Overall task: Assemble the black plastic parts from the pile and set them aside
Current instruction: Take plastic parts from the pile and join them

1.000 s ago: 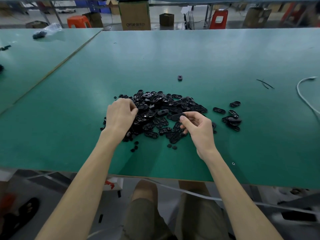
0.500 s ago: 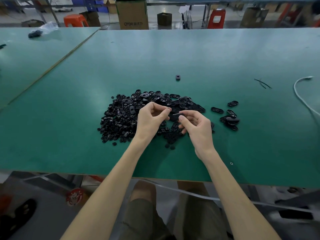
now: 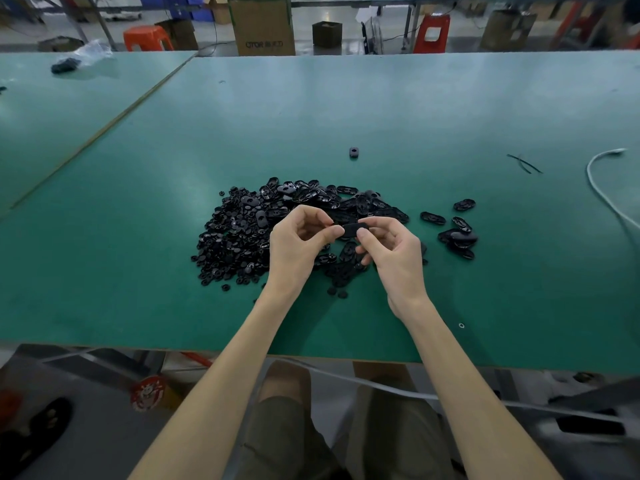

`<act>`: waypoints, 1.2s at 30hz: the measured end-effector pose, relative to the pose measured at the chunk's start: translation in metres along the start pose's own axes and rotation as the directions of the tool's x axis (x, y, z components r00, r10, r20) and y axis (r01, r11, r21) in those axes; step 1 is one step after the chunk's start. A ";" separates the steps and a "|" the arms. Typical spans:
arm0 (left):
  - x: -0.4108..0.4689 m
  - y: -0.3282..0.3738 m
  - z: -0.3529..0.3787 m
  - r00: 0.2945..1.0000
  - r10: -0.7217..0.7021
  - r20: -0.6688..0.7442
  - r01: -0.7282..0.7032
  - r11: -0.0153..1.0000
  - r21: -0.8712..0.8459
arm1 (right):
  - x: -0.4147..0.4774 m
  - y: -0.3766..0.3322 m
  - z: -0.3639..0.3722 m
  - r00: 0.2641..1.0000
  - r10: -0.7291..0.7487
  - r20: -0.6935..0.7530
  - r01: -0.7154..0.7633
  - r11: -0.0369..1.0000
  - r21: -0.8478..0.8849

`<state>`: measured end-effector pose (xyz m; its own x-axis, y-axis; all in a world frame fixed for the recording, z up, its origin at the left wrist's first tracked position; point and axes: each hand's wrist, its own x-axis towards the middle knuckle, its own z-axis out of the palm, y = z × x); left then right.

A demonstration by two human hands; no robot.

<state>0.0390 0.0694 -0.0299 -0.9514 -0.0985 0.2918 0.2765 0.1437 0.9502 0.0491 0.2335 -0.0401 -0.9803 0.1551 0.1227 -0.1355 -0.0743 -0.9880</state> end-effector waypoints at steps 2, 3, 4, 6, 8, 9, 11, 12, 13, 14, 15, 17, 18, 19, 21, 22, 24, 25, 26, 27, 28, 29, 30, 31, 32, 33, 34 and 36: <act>0.000 0.000 0.000 1.000 0.004 0.002 -0.004 1.000 -0.006 | 0.000 0.000 0.000 1.000 -0.002 0.008 0.002 1.000 -0.001; 0.000 0.000 0.000 1.000 0.007 0.004 -0.007 1.000 -0.009 | 0.000 0.000 0.000 1.000 -0.004 0.013 0.004 1.000 0.000; 0.000 0.000 0.000 1.000 0.009 0.006 -0.009 1.000 -0.011 | 0.001 0.000 0.000 1.000 -0.006 0.017 0.006 1.000 0.000; 0.000 0.001 0.000 1.000 0.008 0.013 -0.008 1.000 -0.012 | 0.001 0.000 0.000 1.000 -0.008 0.020 0.008 1.000 0.002; 0.001 0.001 0.000 1.000 0.007 0.025 -0.007 1.000 -0.006 | 0.001 0.001 0.000 1.000 -0.007 0.017 0.006 1.000 0.011; 0.001 0.001 0.000 1.000 0.005 0.030 -0.005 1.000 -0.001 | 0.001 0.001 0.000 1.000 -0.006 0.013 0.006 1.000 0.014; 0.001 0.001 0.000 0.999 0.003 0.040 -0.003 1.000 0.007 | 0.001 0.001 0.000 1.000 -0.009 0.001 0.009 1.000 0.018; 0.001 0.001 0.000 0.999 0.007 0.042 -0.007 1.000 0.011 | 0.001 0.001 -0.001 1.000 -0.010 -0.005 0.010 1.000 0.022; 0.001 0.001 -0.001 0.999 0.012 0.042 -0.013 1.000 0.015 | 0.001 0.001 -0.001 1.000 -0.012 -0.011 0.012 1.000 0.026; 0.001 0.000 -0.001 0.999 0.016 0.037 -0.017 1.000 0.017 | 0.001 0.001 0.000 1.000 -0.013 -0.017 0.014 1.000 0.028; 0.001 0.000 -0.001 0.999 0.019 0.030 -0.019 1.000 0.017 | 0.001 0.001 0.000 1.000 -0.015 -0.023 0.016 1.000 0.026; 0.001 0.000 0.000 0.999 0.023 0.022 -0.024 0.999 0.024 | 0.001 0.002 0.000 0.999 -0.014 -0.034 0.014 1.000 0.017; 0.000 0.000 0.000 0.999 0.026 0.022 -0.027 0.999 0.036 | 0.001 0.002 0.000 0.999 -0.009 -0.038 0.010 1.000 0.016; 0.000 0.000 0.001 0.999 0.030 0.025 -0.031 0.998 0.051 | 0.001 0.003 -0.001 0.999 -0.005 -0.042 0.005 1.000 0.016; -0.002 0.000 0.003 0.999 0.029 0.032 -0.031 0.996 0.079 | 0.001 0.003 -0.001 0.999 0.002 -0.042 -0.002 1.000 0.011; -0.002 0.000 0.004 0.999 0.022 0.034 -0.025 0.995 0.093 | 0.001 0.003 -0.001 0.999 0.004 -0.037 -0.003 1.000 0.007; -0.002 0.000 0.005 0.999 0.012 0.040 -0.017 0.993 0.120 | 0.001 0.003 -0.001 1.000 0.002 -0.016 -0.002 1.000 -0.002; -0.002 0.000 0.005 0.999 0.012 0.039 -0.016 0.991 0.130 | 0.001 0.003 -0.001 1.000 0.000 -0.006 0.000 1.000 -0.007; -0.001 -0.001 0.005 0.999 0.013 0.033 -0.018 0.991 0.135 | 0.001 0.003 -0.001 1.000 -0.004 0.003 0.004 1.000 -0.013; -0.001 -0.001 0.004 0.999 0.016 0.028 -0.020 0.990 0.138 | 0.001 0.002 -0.001 1.000 -0.006 0.010 0.007 1.000 -0.018; -0.001 -0.001 0.004 0.999 0.019 0.026 -0.022 0.990 0.142 | 0.000 0.002 0.000 1.000 -0.008 0.017 0.009 1.000 -0.023; 0.000 -0.001 0.004 0.999 0.021 0.029 -0.026 0.989 0.147 | 0.000 0.001 0.000 1.000 -0.010 0.023 0.011 1.000 -0.027; 0.000 -0.002 0.004 0.999 0.024 0.036 -0.029 0.988 0.154 | 0.000 0.001 0.000 1.000 -0.013 0.027 0.013 1.000 -0.028; -0.001 -0.001 0.004 0.999 0.027 0.043 -0.033 0.986 0.161 | 0.000 0.000 0.000 0.999 -0.015 0.030 0.016 0.999 -0.027; -0.001 -0.001 0.004 0.998 0.030 0.050 -0.038 0.985 0.166 | -0.001 0.000 0.000 0.999 -0.017 0.032 0.017 1.000 -0.026; -0.001 -0.001 0.004 0.998 0.034 0.055 -0.042 0.985 0.169 | -0.001 -0.001 0.000 0.999 -0.017 0.034 0.018 0.999 -0.026; -0.001 -0.001 0.004 0.998 0.038 0.058 -0.047 0.984 0.170 | -0.001 -0.001 0.000 0.999 -0.018 0.037 0.019 0.999 -0.025; -0.001 -0.002 0.004 0.997 0.044 0.059 -0.054 0.982 0.180 | -0.001 -0.001 0.000 0.999 -0.020 0.046 0.021 0.999 -0.028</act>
<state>0.0387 0.0731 -0.0321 -0.9446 -0.0336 0.3265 0.2989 0.3234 0.8978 0.0500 0.2334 -0.0395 -0.9830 0.1108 0.1463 -0.1518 -0.0430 -0.9875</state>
